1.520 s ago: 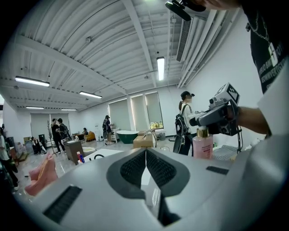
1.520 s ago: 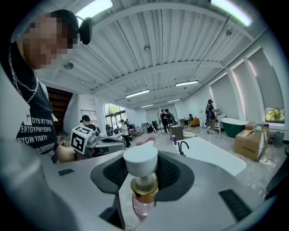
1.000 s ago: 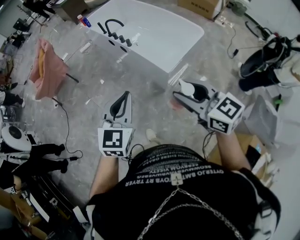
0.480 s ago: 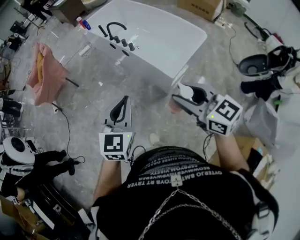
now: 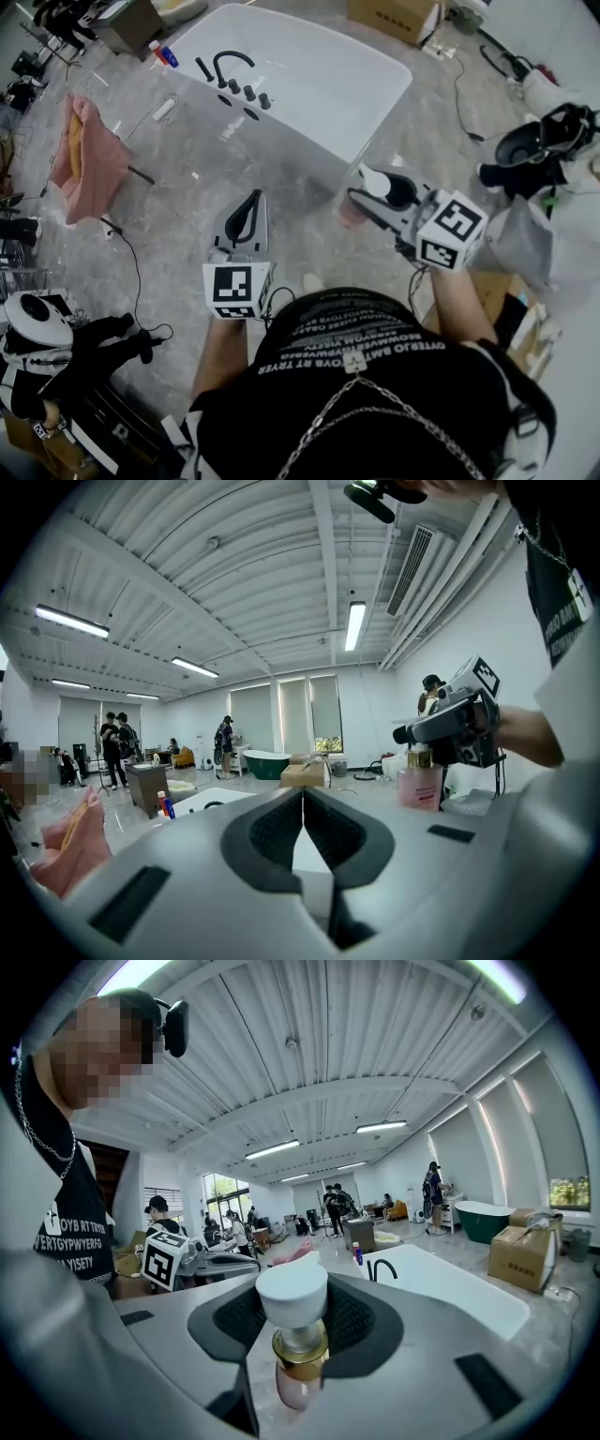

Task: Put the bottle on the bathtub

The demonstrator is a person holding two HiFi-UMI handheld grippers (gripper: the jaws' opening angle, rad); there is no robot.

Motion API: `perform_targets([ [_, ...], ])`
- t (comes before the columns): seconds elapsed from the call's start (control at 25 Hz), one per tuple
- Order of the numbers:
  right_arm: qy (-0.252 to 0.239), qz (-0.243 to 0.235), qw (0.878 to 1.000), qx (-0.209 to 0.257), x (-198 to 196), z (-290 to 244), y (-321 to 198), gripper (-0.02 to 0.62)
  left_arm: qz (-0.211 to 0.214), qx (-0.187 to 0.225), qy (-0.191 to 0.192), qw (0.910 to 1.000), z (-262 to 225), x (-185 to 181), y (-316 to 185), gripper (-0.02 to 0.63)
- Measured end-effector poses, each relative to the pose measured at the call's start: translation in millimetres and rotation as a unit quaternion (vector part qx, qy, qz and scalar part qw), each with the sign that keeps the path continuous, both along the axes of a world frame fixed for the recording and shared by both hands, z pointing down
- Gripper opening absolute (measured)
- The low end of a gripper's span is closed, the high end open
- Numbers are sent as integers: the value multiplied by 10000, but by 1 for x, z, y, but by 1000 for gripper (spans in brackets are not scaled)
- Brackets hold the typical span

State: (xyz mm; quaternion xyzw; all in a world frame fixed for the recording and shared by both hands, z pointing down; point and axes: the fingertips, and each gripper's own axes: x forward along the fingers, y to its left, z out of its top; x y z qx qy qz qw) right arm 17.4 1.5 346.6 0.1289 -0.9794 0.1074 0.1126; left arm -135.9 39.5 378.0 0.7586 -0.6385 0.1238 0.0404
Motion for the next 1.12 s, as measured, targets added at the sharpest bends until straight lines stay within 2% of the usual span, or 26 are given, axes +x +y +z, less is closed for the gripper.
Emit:
perform_targets([
  [0.24, 57, 58, 10000, 27, -12, -2, 2, 153, 27, 58, 27, 10000, 1, -18, 0, 6],
  [0.44, 118, 26, 9999, 55, -14, -5, 4, 153, 1, -43, 218, 9998, 6, -18, 2, 6],
  [0.6, 108, -43, 9999, 81, -19, -6, 5, 153, 33, -15, 176, 9998, 8, -17, 3, 6],
  [0.92, 100, -290, 9995, 27, -45, -3, -15, 153, -274, -220, 217, 9991, 17, -43, -3, 6],
  [1.12, 76, -441, 9990, 16, -61, -2, -40, 153, -361, -191, 194, 9990, 13, -51, -26, 6],
])
